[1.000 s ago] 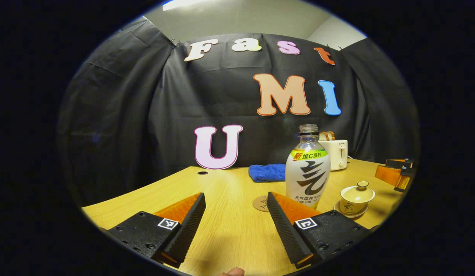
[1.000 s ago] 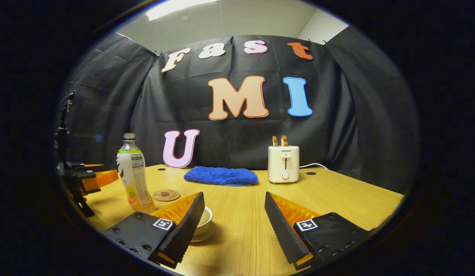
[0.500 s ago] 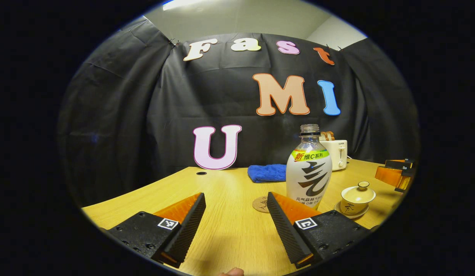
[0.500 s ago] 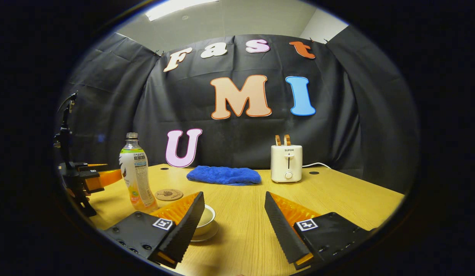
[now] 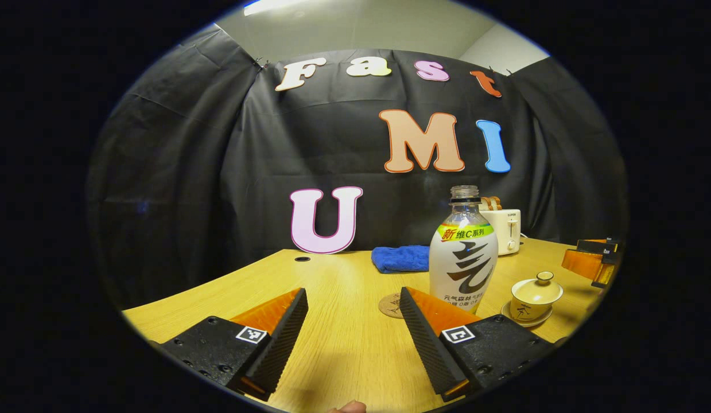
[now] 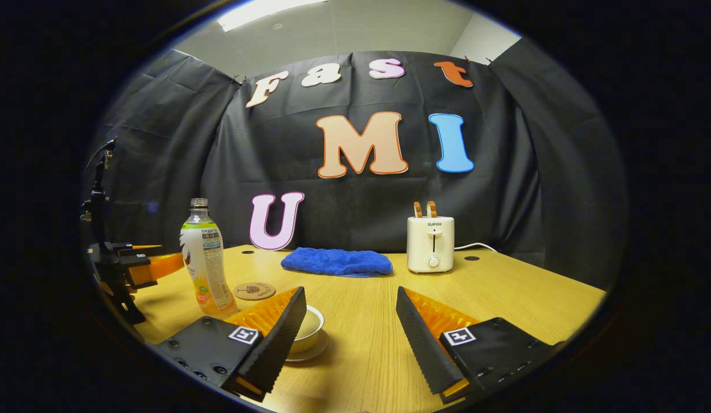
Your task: Open the teacup lid with one hand, grasp the water bottle and pour water into the teacup with the other hand; after pouring, place the water bottle on the coaster and then close the teacup lid.
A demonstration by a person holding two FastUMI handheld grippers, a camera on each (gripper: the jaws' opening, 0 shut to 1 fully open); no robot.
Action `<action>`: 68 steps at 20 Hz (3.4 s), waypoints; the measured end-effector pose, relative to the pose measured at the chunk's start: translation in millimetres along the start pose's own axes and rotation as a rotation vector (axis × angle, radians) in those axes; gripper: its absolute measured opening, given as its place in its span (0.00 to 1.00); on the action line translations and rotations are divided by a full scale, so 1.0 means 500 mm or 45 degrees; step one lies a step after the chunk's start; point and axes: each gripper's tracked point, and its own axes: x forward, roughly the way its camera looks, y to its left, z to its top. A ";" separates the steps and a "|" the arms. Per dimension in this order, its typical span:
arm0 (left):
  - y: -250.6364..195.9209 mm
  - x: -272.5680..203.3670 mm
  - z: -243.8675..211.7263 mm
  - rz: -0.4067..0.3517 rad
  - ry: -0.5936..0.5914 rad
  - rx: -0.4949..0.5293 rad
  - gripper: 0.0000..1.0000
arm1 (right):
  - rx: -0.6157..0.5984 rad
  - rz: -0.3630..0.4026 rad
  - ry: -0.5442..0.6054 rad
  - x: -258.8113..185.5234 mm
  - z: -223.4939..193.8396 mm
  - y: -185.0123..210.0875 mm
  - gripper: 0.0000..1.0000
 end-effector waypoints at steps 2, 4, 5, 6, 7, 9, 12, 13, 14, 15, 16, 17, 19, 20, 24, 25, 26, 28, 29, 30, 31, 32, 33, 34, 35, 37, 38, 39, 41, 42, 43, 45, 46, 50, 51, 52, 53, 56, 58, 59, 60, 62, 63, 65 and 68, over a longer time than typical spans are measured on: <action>0.001 0.000 -0.001 0.000 0.000 0.000 0.94 | 0.000 0.000 0.001 -0.001 -0.001 -0.001 0.96; 0.000 0.001 -0.001 0.000 0.000 0.000 0.94 | 0.000 -0.005 -0.001 0.000 0.000 -0.003 0.95; 0.000 0.002 0.000 0.000 0.000 -0.001 0.94 | 0.000 -0.006 0.000 -0.001 0.000 -0.003 0.95; 0.001 0.000 -0.001 0.000 0.000 -0.001 0.94 | -0.001 -0.006 -0.001 -0.001 0.000 -0.002 0.95; 0.001 0.000 -0.001 0.000 0.000 0.000 0.94 | -0.001 -0.005 -0.001 -0.001 0.000 -0.002 0.95; 0.000 0.000 -0.001 0.000 0.000 -0.001 0.94 | -0.001 -0.006 0.000 0.001 0.000 -0.003 0.96; 0.000 0.000 0.000 0.000 0.000 -0.001 0.94 | 0.000 0.012 0.001 0.001 -0.001 0.004 0.95; 0.001 0.000 -0.001 -0.001 0.000 -0.001 0.94 | 0.000 0.020 0.002 0.003 -0.002 0.006 0.95; 0.001 0.000 -0.001 -0.001 0.000 -0.001 0.94 | 0.000 0.026 0.006 0.004 -0.002 0.007 0.95; 0.001 0.000 0.000 -0.001 0.000 -0.001 0.94 | 0.002 0.030 0.011 0.004 -0.003 0.009 0.95; 0.001 0.000 -0.001 -0.001 0.000 -0.001 0.94 | 0.004 0.037 0.020 0.006 -0.006 0.013 0.95; 0.000 0.001 -0.002 -0.001 0.000 -0.002 0.94 | 0.007 0.048 0.029 0.006 -0.008 0.020 0.95; 0.000 0.001 0.000 -0.003 0.000 -0.001 0.94 | 0.006 0.063 0.028 0.010 -0.001 0.029 1.00; -0.001 0.001 -0.001 -0.004 0.000 -0.002 0.94 | 0.000 0.065 0.018 0.009 0.006 0.032 0.96; -0.001 0.001 -0.002 -0.004 0.000 -0.002 0.94 | -0.015 0.113 0.006 0.014 0.022 0.058 1.00; -0.001 0.001 -0.001 -0.004 0.000 -0.002 0.94 | -0.026 0.126 0.013 0.016 0.021 0.066 0.95; -0.002 0.001 -0.002 -0.004 0.001 -0.003 0.94 | -0.042 0.139 0.021 0.018 0.020 0.075 1.00; -0.002 0.003 -0.002 -0.004 0.001 -0.003 0.94 | -0.077 0.161 0.045 0.024 0.012 0.090 0.99; -0.002 0.002 -0.001 -0.004 0.001 -0.003 0.94 | -0.089 0.176 0.057 0.028 0.009 0.100 1.00; -0.001 0.001 -0.001 -0.004 0.001 -0.003 0.94 | -0.099 0.190 0.068 0.031 0.005 0.108 0.95; -0.001 0.001 -0.002 -0.004 0.001 -0.003 0.94 | -0.111 0.204 0.082 0.031 0.000 0.118 0.95; -0.001 0.001 -0.002 -0.004 0.001 -0.003 0.94 | -0.124 0.212 0.091 0.034 -0.003 0.125 0.95; -0.002 0.001 -0.001 -0.004 0.001 -0.003 0.94 | -0.137 0.225 0.100 0.036 -0.006 0.133 0.95; -0.002 0.001 -0.001 -0.004 0.001 -0.004 0.94 | -0.151 0.229 0.114 0.038 -0.012 0.135 0.95; -0.002 0.001 -0.001 -0.004 0.002 -0.004 0.94 | -0.162 0.237 0.130 0.039 -0.019 0.141 0.95; -0.001 0.000 -0.001 -0.004 0.002 -0.004 0.94 | -0.182 0.261 0.172 0.042 -0.037 0.155 0.95; -0.001 0.000 -0.002 -0.004 0.002 -0.004 0.94 | -0.196 0.265 0.193 0.043 -0.045 0.155 0.91; -0.001 0.000 -0.001 -0.004 0.002 -0.004 0.94 | -0.203 0.270 0.210 0.043 -0.052 0.157 0.87; 0.000 0.000 -0.002 -0.005 0.002 -0.004 0.94 | -0.217 0.280 0.240 0.044 -0.065 0.164 0.72; -0.001 0.000 -0.002 -0.004 0.002 -0.004 0.94 | -0.215 0.294 0.247 0.043 -0.071 0.170 0.79; -0.002 0.001 -0.001 -0.005 0.002 -0.005 0.94 | -0.218 0.294 0.240 0.044 -0.069 0.170 0.77; -0.001 0.000 -0.002 -0.004 0.002 -0.005 0.94 | -0.237 0.291 0.242 0.047 -0.068 0.172 0.70; 0.000 0.000 -0.003 -0.005 0.002 -0.005 0.94 | -0.239 0.298 0.241 0.048 -0.068 0.175 0.72; 0.000 0.000 -0.002 -0.004 0.001 -0.006 0.94 | -0.246 0.294 0.237 0.048 -0.068 0.177 0.58; 0.000 0.000 -0.003 -0.005 0.002 -0.006 0.94 | -0.251 0.295 0.241 0.046 -0.067 0.177 0.58; -0.001 0.001 -0.004 -0.004 0.001 -0.006 0.94 | -0.255 0.298 0.243 0.047 -0.066 0.178 0.58; -0.002 0.001 -0.003 -0.004 0.002 -0.006 0.94 | -0.254 0.299 0.249 0.046 -0.070 0.178 0.58; 0.000 0.001 -0.002 -0.004 0.001 -0.005 0.94 | -0.245 0.303 0.254 0.047 -0.068 0.177 0.58; 0.000 0.001 -0.004 -0.003 0.001 -0.005 0.94 | -0.236 0.278 0.207 0.053 -0.059 0.170 0.52; 0.000 0.001 -0.003 -0.003 0.001 -0.004 0.94 | -0.238 0.277 0.234 0.045 -0.060 0.163 0.46; 0.000 0.001 -0.003 -0.001 0.001 -0.005 0.94 | -0.224 0.278 0.216 0.053 -0.060 0.169 0.40; 0.001 0.000 -0.004 -0.001 0.002 -0.005 0.94 | -0.232 0.279 0.222 0.051 -0.062 0.167 0.34; 0.001 0.001 -0.003 0.000 0.002 -0.005 0.94 | -0.242 0.277 0.230 0.053 -0.065 0.167 0.33; 0.001 0.001 -0.003 0.001 0.002 -0.005 0.94 | -0.253 0.276 0.241 0.049 -0.061 0.168 0.29; 0.001 0.001 -0.004 0.001 0.003 -0.006 0.94 | -0.265 0.279 0.255 0.050 -0.064 0.171 0.29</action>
